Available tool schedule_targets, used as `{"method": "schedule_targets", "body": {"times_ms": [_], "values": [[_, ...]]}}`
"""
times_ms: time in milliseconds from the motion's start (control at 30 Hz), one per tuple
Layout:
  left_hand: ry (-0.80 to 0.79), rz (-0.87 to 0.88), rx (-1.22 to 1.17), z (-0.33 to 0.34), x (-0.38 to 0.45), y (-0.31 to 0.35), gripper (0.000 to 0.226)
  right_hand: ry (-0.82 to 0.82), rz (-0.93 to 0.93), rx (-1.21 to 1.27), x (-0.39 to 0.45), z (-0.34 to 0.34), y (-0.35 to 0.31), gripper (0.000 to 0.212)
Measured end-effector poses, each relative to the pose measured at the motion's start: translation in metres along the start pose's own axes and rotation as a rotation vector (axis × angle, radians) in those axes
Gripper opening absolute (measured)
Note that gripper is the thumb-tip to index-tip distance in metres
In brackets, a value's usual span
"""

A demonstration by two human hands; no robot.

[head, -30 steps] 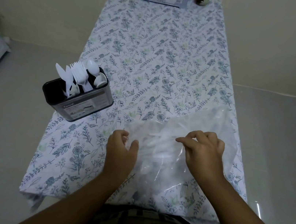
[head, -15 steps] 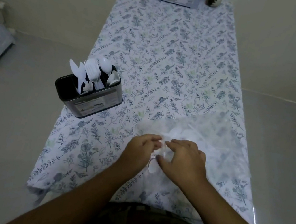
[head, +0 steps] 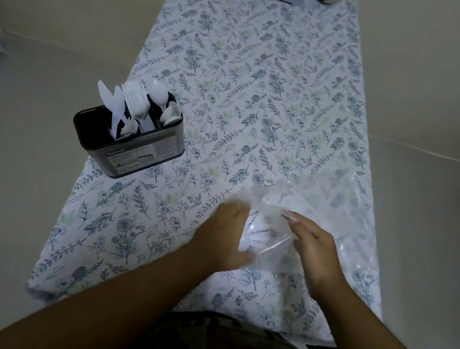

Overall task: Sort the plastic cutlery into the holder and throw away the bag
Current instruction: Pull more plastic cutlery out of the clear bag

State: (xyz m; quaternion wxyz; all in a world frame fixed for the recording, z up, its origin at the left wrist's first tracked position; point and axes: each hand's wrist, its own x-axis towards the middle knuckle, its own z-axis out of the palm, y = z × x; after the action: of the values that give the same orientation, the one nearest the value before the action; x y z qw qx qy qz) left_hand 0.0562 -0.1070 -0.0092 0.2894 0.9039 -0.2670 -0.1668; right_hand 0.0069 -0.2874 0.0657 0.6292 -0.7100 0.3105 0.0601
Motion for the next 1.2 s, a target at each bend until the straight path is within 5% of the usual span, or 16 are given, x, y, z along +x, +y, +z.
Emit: {"method": "schedule_targets", "body": {"times_ms": [200,500,700,1200], "values": [[-0.002,0.081,0.262,0.005,0.028,0.029,0.080,-0.017,0.044,0.086,0.004,-0.008,-0.004,0.026],[-0.258,-0.166,0.492,0.017,0.058,0.059,0.064,0.003,0.096,0.193,0.009,-0.005,-0.009,0.026],[-0.284,-0.257,0.335,0.016,0.061,0.065,0.040,-0.006,0.051,0.100,0.010,-0.003,-0.012,0.026],[-0.134,-0.233,0.175,-0.020,0.012,0.043,0.024,-0.013,-0.093,-0.162,0.012,0.011,-0.019,0.026]]}}
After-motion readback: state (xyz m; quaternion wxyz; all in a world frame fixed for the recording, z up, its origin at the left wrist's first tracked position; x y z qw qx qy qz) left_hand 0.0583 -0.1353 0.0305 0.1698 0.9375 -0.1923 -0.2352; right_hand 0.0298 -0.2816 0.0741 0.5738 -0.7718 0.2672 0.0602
